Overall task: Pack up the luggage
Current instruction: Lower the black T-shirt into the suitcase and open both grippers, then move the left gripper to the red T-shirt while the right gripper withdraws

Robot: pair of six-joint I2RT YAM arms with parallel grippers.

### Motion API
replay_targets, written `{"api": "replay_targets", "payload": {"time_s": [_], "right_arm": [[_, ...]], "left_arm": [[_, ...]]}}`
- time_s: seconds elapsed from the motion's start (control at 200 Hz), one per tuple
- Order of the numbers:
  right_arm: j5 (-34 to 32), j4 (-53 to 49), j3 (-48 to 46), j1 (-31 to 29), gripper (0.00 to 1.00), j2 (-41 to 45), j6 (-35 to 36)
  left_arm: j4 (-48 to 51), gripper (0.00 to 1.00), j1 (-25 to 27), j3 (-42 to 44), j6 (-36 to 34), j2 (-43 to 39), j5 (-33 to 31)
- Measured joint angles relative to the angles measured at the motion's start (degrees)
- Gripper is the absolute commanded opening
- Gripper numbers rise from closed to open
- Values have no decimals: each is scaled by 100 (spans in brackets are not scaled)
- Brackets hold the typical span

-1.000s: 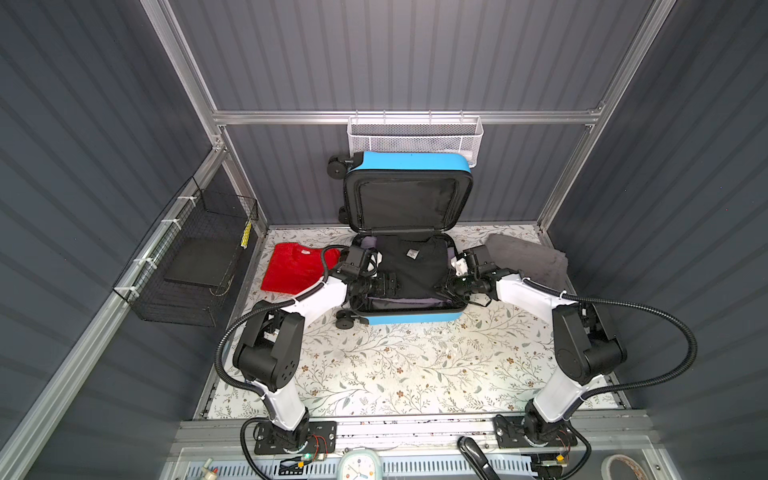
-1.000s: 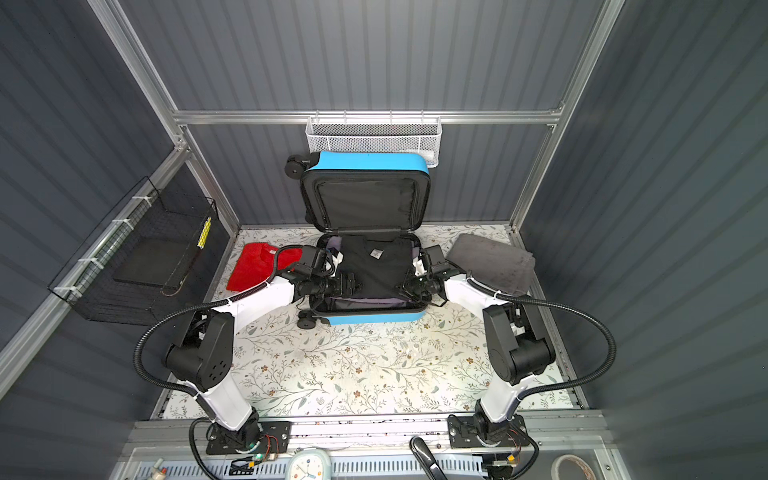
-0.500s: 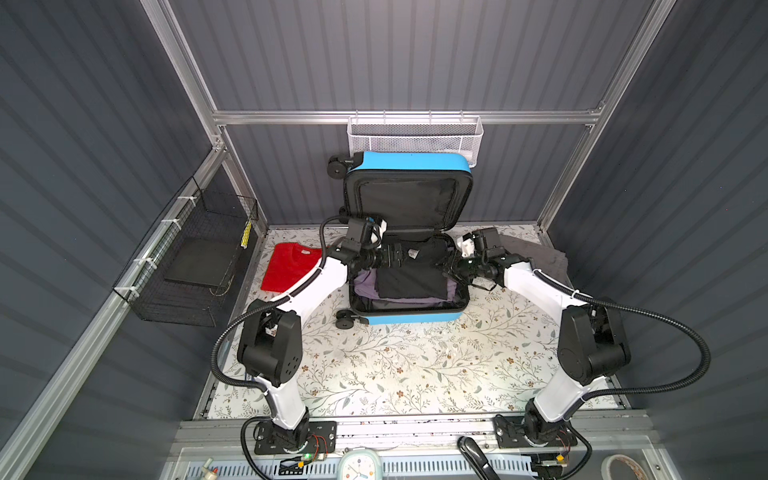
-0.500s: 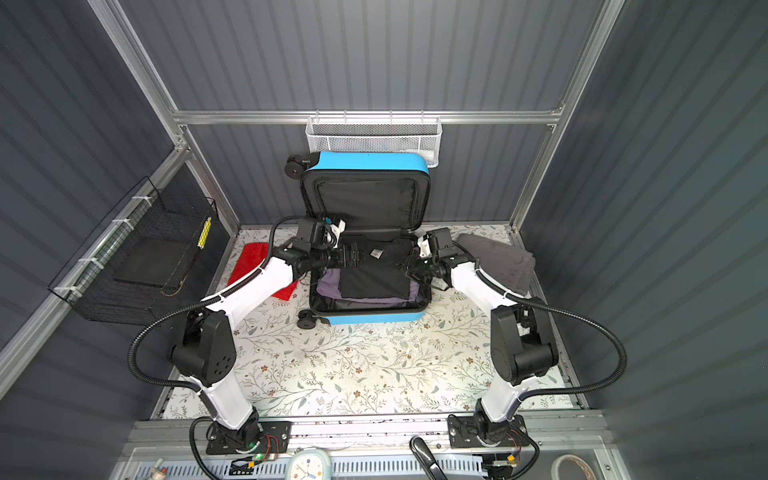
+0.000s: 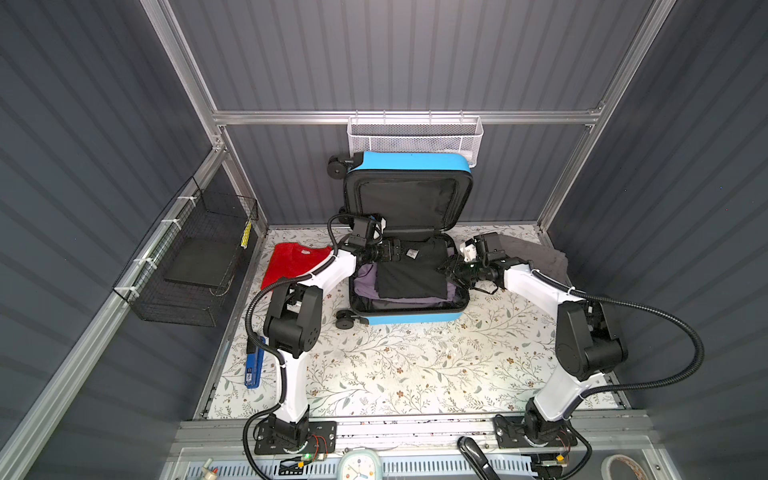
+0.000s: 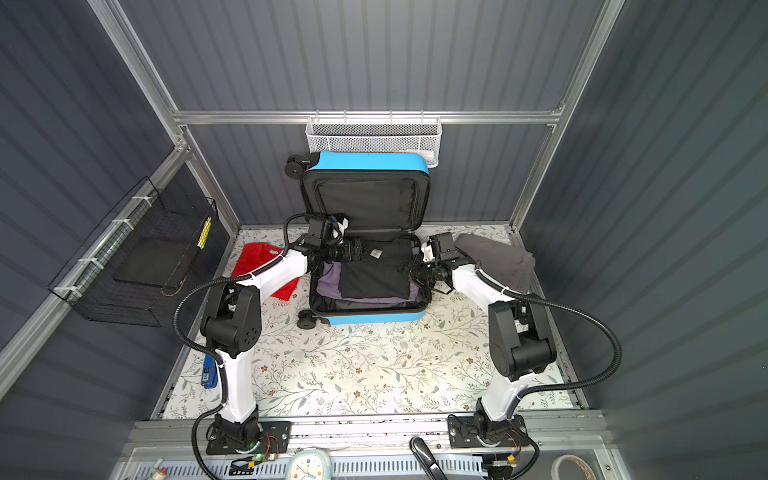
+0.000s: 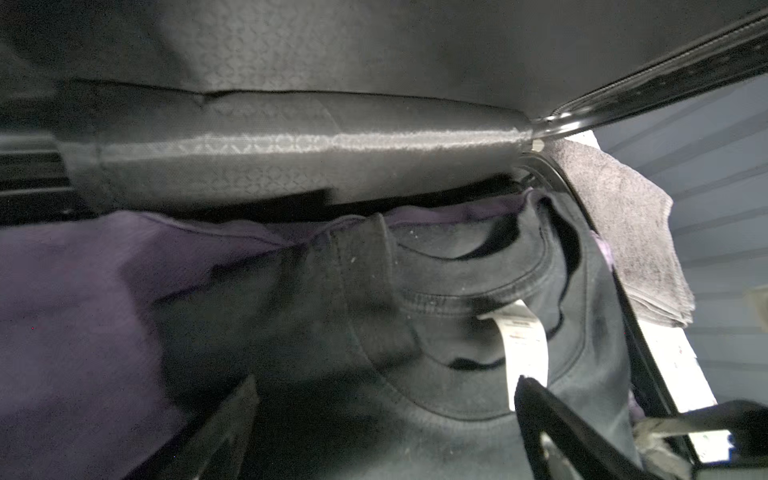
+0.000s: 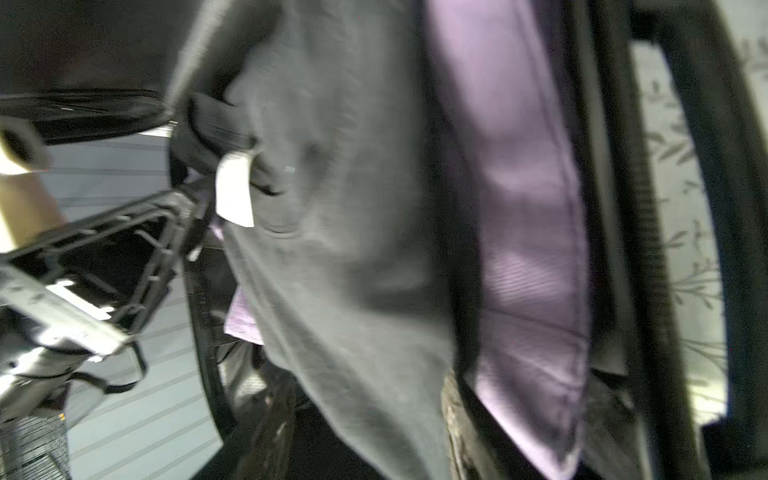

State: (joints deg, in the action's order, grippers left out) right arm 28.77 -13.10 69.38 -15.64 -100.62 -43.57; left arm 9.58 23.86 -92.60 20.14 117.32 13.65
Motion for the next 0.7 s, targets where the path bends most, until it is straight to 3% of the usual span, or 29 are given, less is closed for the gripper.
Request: {"api": "replay_targets", "payload": {"time_s": [0.29, 0.4, 0.52, 0.7], "right_arm": [[76, -28, 17, 20, 66, 11, 90], [105, -72, 20, 52, 78, 271, 199], [59, -120, 79, 114, 98, 658, 284], [-144, -225, 232, 219, 99, 1080, 420]], "left_arm": [[-11, 100, 0, 72, -4, -352, 7], [166, 100, 0, 350, -7, -1154, -76], [258, 100, 0, 835, 50, -2229, -334], [531, 100, -76, 1858, 417, -3508, -929]]}}
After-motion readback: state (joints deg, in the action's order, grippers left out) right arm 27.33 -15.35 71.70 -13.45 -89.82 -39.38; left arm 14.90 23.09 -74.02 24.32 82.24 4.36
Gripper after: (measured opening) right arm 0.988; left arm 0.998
